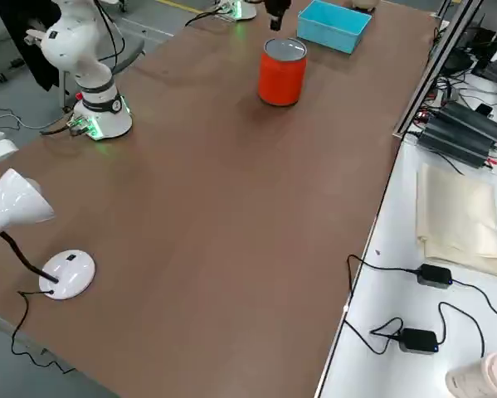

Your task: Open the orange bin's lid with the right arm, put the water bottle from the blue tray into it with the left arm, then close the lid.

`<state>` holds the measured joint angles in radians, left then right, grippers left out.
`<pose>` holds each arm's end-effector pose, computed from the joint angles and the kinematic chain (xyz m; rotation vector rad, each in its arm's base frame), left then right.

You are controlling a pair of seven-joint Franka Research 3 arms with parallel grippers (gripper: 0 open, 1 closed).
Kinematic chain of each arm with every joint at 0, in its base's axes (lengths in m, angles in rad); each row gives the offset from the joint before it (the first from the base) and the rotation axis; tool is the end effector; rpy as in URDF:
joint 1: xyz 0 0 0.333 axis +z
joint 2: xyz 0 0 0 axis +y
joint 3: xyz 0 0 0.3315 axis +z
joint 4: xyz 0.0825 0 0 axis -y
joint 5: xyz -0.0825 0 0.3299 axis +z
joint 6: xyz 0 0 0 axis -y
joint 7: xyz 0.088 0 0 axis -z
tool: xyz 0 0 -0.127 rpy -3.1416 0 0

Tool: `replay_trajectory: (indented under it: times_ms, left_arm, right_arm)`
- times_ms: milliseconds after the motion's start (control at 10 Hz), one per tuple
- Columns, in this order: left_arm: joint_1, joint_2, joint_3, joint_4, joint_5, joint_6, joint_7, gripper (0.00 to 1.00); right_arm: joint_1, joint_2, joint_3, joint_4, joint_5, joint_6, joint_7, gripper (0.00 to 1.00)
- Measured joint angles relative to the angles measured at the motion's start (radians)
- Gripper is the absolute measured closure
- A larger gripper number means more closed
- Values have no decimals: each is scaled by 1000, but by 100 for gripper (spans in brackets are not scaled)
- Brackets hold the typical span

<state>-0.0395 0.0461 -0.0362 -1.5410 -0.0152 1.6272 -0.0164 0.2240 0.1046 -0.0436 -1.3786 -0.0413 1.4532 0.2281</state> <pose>0.5203 -0.0408 0.6141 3.1210 -0.0916 0.0614 0.5145 0.0896 0.6357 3.0896 -0.0800 -0.0309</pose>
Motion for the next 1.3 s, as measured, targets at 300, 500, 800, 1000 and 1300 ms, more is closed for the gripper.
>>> replay_trajectory:
  times_ms: [300, 500, 800, 1000, 1300]
  left_arm:
    - [1, 0, 0, 0, 0, 0, 0, 0]
    - [1, 0, 0, 0, 0, -1, 0, 0]
    - [1, 0, 0, 0, 0, -1, 0, 0]
    - [1, 0, 0, 0, 0, -1, 0, 0]
    - [1, 0, 0, 0, 0, -1, 0, 0]
  right_arm:
    - [-165, -20, -1, -3, 2, -16, -253, 59]
    - [-199, -21, -1, -4, 3, -5, -302, 32]
    - [-203, -22, 2, -15, 3, 36, -307, 0]
    - [-206, -25, 2, -41, 3, 66, -311, 0]
    - [-206, -41, 3, -65, 3, 73, -313, 0]
